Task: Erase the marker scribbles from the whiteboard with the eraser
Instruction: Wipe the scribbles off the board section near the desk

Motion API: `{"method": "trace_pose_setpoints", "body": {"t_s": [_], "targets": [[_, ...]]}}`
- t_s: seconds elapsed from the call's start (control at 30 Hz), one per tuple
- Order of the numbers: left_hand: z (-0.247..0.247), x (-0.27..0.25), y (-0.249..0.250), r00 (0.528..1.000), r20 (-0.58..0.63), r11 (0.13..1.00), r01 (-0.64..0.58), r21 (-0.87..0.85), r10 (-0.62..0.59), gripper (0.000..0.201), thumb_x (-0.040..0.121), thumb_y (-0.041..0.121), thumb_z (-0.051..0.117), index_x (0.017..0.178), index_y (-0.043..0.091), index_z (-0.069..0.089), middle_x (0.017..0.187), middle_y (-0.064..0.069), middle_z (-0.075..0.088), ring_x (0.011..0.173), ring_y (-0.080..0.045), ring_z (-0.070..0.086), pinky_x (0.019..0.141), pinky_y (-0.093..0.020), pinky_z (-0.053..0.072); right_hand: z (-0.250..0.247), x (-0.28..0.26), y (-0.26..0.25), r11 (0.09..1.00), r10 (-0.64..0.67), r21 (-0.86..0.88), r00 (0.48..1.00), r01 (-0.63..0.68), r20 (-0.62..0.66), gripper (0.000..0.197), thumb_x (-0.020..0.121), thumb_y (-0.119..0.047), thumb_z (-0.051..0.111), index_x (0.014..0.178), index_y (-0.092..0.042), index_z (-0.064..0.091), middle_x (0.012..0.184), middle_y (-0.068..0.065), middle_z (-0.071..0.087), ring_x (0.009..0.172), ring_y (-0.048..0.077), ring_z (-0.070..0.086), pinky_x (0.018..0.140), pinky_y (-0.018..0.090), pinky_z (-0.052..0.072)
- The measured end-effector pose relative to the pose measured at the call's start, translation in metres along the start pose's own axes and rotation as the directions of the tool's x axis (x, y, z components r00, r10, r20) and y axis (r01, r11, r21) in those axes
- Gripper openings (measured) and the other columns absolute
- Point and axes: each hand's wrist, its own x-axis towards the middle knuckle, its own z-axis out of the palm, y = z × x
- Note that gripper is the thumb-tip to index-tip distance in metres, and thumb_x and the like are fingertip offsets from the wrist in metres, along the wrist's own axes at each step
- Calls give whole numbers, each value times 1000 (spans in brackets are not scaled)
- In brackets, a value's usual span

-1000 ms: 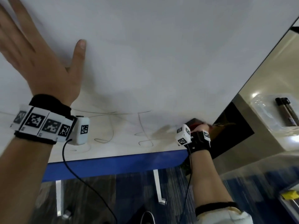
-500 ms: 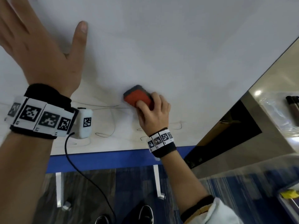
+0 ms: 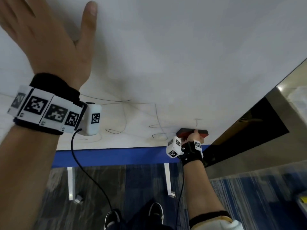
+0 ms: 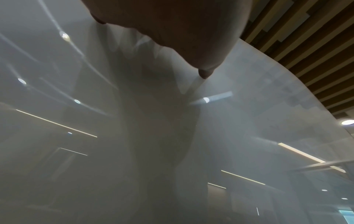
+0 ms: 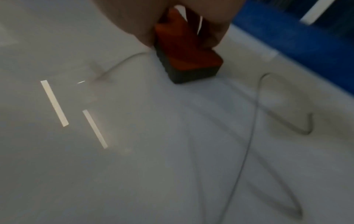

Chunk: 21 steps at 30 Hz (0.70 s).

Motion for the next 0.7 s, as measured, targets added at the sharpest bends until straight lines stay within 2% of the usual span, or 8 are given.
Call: {"method": "trace_pose_setpoints", "body": {"t_s": [0.13, 0.27, 0.4, 0.47, 0.5, 0.53, 0.6, 0.7], "targets": [[2, 1, 0, 999, -16, 999, -41, -31, 41, 122, 80, 100, 1, 155, 12, 38, 160, -10, 42, 150, -32, 37, 127, -43, 24, 13, -68, -42, 901, -412, 140, 911, 411, -27, 21, 100, -17, 60, 99, -21, 40, 113, 12, 50, 93, 27, 53, 88, 40, 48], [12, -1, -8, 999, 34, 990, 34, -136, -30, 122, 74, 106, 7, 139, 13, 54, 132, -13, 63, 127, -32, 58, 114, -48, 41, 0, -85, -28, 772, -630, 163, 773, 614, 74, 19, 100, -17, 59, 97, -20, 40, 105, 10, 46, 93, 27, 48, 87, 35, 44], [13, 5, -10, 996, 60, 986, 70, -153, -61, 121, 74, 106, 9, 133, 10, 55, 127, -15, 63, 122, -34, 60, 109, -54, 45, -10, -38, -12, 935, -243, 253, 969, 248, -54, 23, 106, -25, 52, 118, -7, 46, 125, 22, 57, 102, 32, 65, 88, 37, 49], [9, 5, -10, 1000, 2, 996, 27, -86, -27, 119, 77, 103, 8, 142, 13, 50, 141, -12, 58, 131, -34, 55, 114, -50, 41, -14, -20, -13, 987, 31, 151, 994, -48, 108, 40, 108, -30, 44, 139, -5, 49, 139, 16, 57, 102, 21, 72, 100, 32, 49], [6, 3, -9, 1000, -17, 997, 6, -80, -7, 119, 78, 103, 9, 149, 15, 45, 150, -10, 53, 138, -34, 50, 118, -48, 37, -17, -9, -9, 971, -87, -207, 981, 122, 171, 40, 107, -31, 45, 139, -7, 53, 137, 12, 60, 108, 18, 70, 103, 29, 47], [4, 3, -9, 999, -30, 997, -16, -72, 14, 119, 79, 102, 10, 155, 15, 39, 159, -7, 45, 146, -32, 43, 123, -45, 31, -16, -15, -13, 935, -112, -307, 968, 179, 224, 37, 106, -30, 47, 135, -10, 57, 132, 8, 62, 115, 19, 66, 98, 24, 44], [2, 1, -10, 998, -35, 997, -57, -44, 56, 121, 80, 101, 11, 162, 13, 27, 168, -7, 31, 155, -31, 30, 128, -43, 21, -7, -37, -30, 971, 66, 225, 994, -85, 92, 40, 110, -27, 40, 143, -7, 50, 133, 8, 58, 121, 23, 58, 92, 24, 41], [1, 0, -11, 996, -12, 996, -92, 4, 92, 122, 83, 99, 8, 162, 7, 24, 166, -18, 30, 154, -39, 28, 129, -47, 18, 16, -102, -58, 928, -179, 303, 974, 215, -142, 26, 106, -22, 52, 126, -6, 50, 121, 15, 55, 107, 32, 56, 82, 30, 39]]}}
